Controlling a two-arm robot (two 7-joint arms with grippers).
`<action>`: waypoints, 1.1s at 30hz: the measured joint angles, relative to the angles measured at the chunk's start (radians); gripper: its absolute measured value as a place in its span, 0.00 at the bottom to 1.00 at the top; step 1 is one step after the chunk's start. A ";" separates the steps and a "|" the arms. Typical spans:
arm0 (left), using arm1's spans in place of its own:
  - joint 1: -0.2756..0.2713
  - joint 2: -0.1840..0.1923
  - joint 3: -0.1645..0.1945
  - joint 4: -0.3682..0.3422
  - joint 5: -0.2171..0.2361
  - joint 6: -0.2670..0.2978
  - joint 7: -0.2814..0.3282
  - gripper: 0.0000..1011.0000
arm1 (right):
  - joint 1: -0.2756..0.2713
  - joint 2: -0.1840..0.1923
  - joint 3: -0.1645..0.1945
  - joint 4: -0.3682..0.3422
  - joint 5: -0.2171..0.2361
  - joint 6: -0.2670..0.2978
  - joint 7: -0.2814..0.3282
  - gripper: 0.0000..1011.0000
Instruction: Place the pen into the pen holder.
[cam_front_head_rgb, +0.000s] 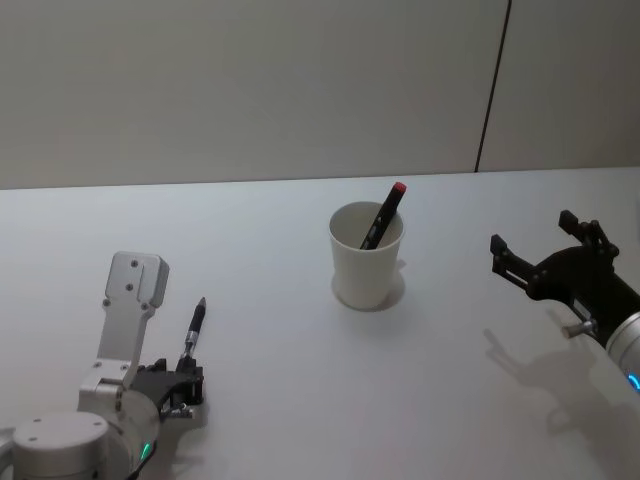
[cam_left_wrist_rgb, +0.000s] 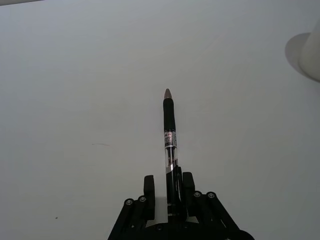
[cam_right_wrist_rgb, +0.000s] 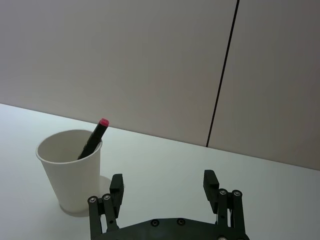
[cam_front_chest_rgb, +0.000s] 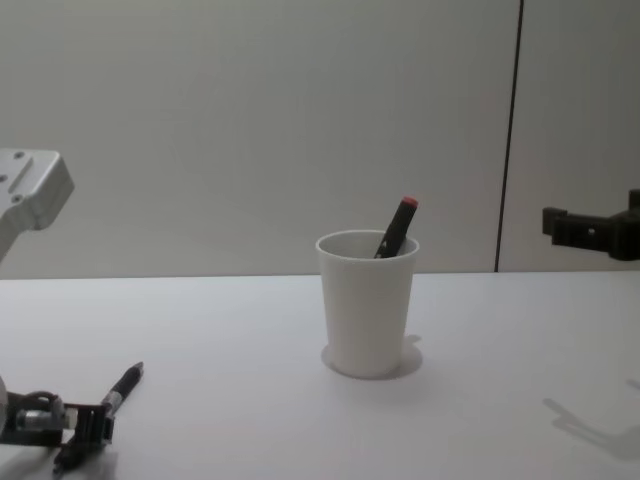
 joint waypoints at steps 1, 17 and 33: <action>0.001 -0.001 -0.001 0.000 0.002 -0.002 -0.003 0.34 | 0.000 0.000 0.000 0.000 0.000 0.000 0.000 0.99; -0.002 -0.004 -0.011 -0.001 0.037 -0.046 -0.041 0.17 | 0.000 0.000 0.000 0.000 0.000 0.000 0.000 0.99; -0.010 -0.004 -0.023 -0.014 0.090 -0.100 -0.074 0.17 | 0.000 0.000 0.000 0.000 0.000 0.000 0.000 0.99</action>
